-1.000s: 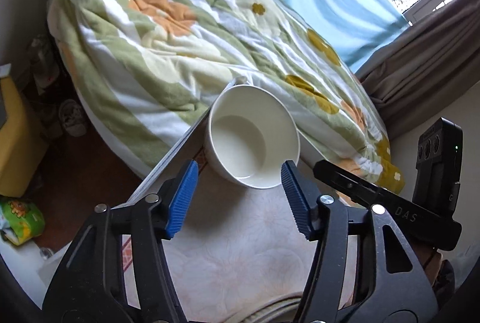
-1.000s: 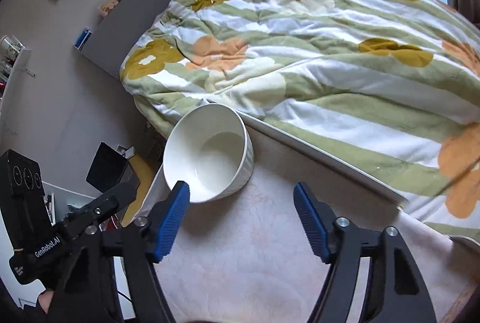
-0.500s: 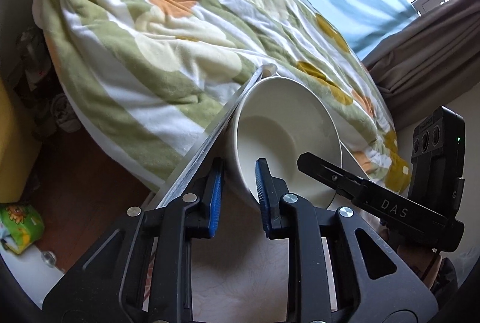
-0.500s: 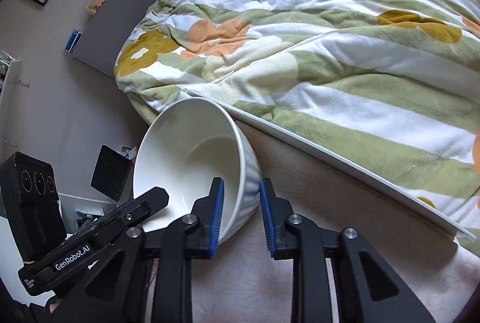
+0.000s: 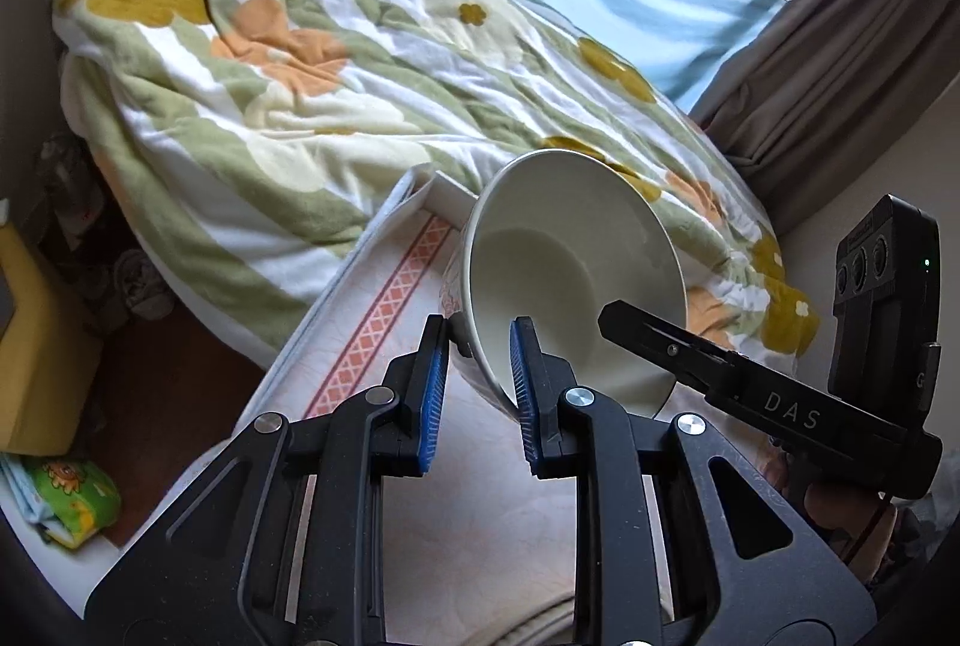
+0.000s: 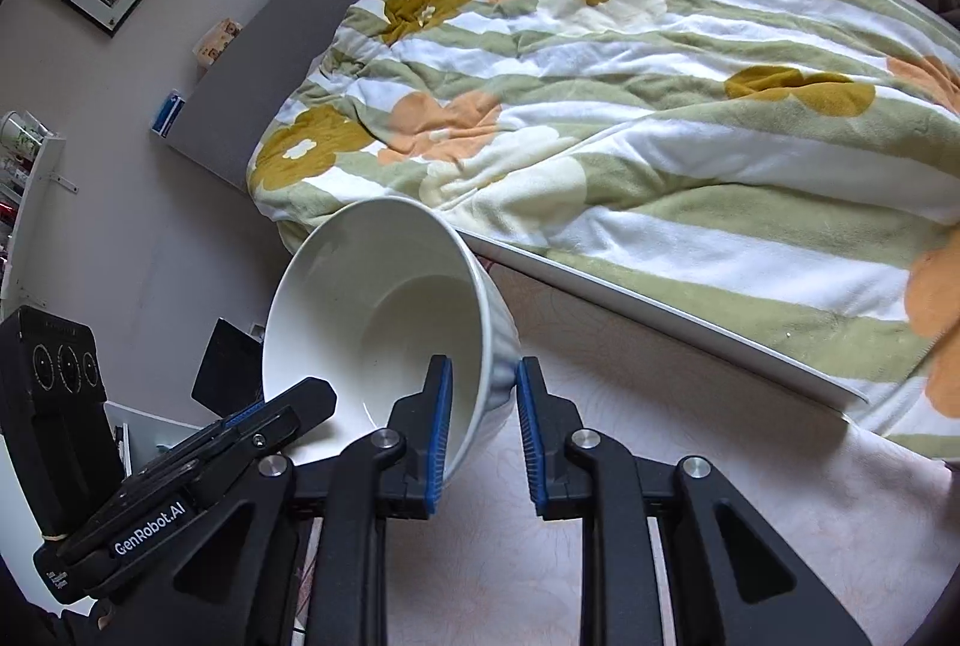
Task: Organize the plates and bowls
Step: 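Carry the small white bowl with the left gripper into the cream bowl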
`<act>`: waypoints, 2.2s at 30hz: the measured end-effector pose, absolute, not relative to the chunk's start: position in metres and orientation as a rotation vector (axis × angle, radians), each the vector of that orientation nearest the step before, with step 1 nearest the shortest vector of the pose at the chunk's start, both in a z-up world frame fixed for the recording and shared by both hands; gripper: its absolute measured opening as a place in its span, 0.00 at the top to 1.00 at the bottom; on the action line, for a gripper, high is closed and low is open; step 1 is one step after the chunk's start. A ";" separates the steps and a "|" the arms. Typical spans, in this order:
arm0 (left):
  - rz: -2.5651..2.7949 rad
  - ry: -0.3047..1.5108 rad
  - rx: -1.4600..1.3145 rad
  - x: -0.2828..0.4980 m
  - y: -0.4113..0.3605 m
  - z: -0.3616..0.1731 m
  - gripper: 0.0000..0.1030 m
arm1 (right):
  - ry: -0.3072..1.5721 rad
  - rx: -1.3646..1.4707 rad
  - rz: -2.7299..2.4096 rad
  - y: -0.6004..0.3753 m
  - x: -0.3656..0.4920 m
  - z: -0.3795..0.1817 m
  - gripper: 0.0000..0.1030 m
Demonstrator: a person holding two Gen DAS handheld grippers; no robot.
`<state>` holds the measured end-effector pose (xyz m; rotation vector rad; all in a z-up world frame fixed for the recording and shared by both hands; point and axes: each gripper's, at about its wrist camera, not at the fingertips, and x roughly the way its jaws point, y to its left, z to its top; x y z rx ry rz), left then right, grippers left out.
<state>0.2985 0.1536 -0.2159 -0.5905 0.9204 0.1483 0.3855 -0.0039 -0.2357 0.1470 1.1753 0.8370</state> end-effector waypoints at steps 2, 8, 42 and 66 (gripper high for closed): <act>0.131 0.895 -0.571 0.289 0.137 -0.195 0.82 | 1.145 0.156 0.833 -0.021 0.376 -0.217 0.80; 0.058 0.854 -0.523 0.255 0.067 -0.138 0.82 | 1.057 0.175 0.789 -0.092 0.333 -0.162 0.80; -0.436 1.236 -0.109 0.186 -0.263 -0.212 0.82 | 1.145 0.377 0.184 -0.401 0.158 -0.228 0.81; -0.385 1.273 0.169 0.195 -0.299 -0.240 0.82 | 1.189 0.173 0.105 -0.387 0.155 -0.252 0.81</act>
